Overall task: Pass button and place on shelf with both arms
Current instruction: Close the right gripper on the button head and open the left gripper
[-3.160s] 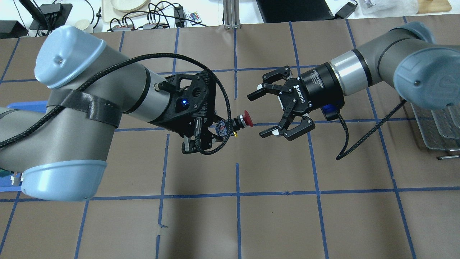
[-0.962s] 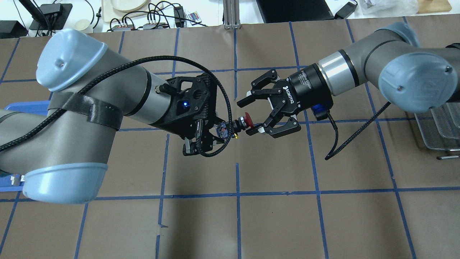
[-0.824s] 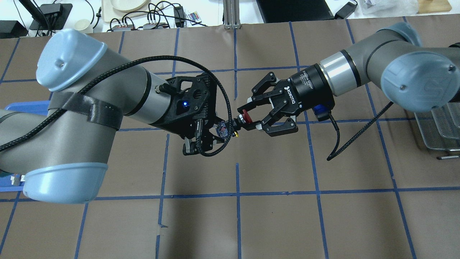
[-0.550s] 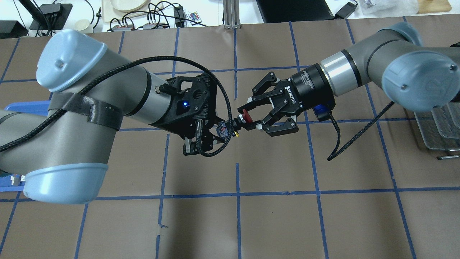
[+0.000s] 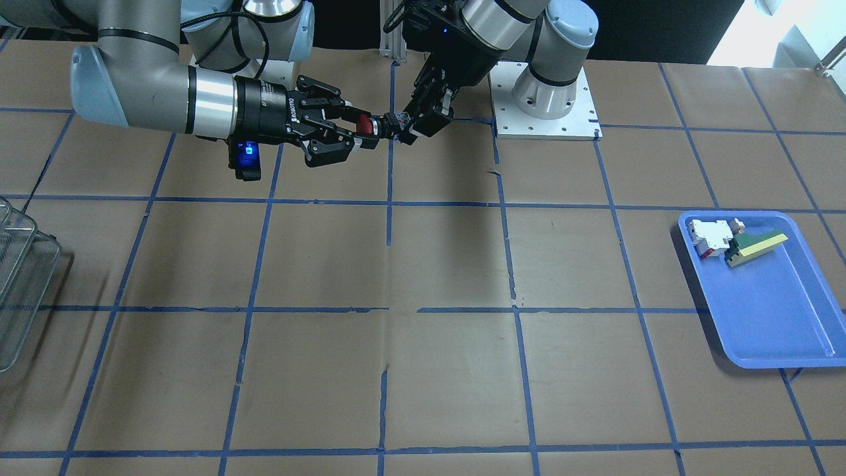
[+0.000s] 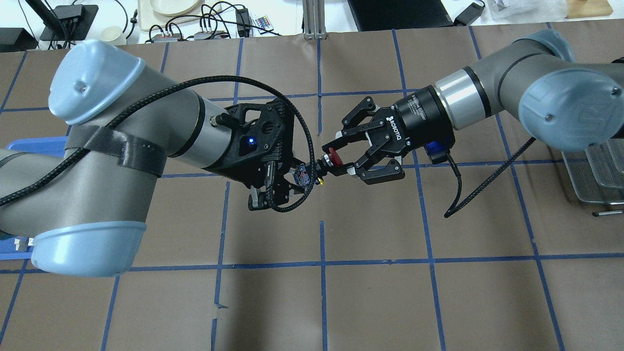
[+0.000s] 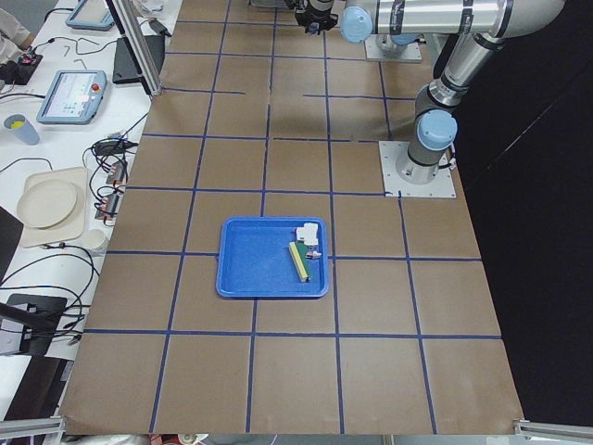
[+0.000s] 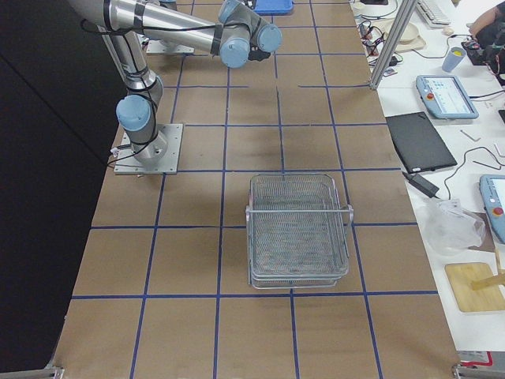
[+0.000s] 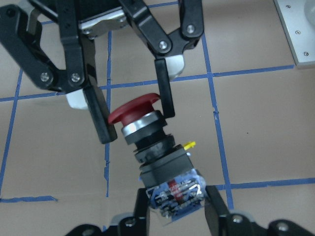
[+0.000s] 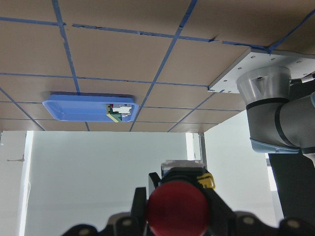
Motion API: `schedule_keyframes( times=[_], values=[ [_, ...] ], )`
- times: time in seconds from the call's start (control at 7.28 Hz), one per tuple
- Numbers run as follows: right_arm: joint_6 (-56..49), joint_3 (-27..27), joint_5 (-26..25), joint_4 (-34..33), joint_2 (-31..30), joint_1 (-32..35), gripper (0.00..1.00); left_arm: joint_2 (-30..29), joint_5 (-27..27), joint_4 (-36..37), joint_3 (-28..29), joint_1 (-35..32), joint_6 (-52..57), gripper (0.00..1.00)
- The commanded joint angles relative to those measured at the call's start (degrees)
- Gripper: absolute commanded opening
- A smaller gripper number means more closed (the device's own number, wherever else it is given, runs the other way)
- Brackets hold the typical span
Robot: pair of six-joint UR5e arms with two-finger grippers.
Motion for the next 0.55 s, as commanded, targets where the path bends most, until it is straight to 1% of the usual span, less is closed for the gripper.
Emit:
schedule_keyframes(
  times=[0.0, 0.27, 0.41],
  values=[
    [0.00, -0.11, 0.00, 0.00, -0.01, -0.07, 0.02, 0.02, 0.04, 0.08, -0.01, -0.03, -0.97, 1.00],
    [0.00, -0.20, -0.26, 0.00, 0.08, -0.24, 0.01, -0.07, 0.47, 0.08, 0.42, 0.50, -0.88, 1.00],
    [0.00, -0.63, -1.31, -0.26, 0.08, -0.94, 0.00, 0.10, 1.26, -0.09, 0.60, 1.02, -1.31, 1.00]
  ],
)
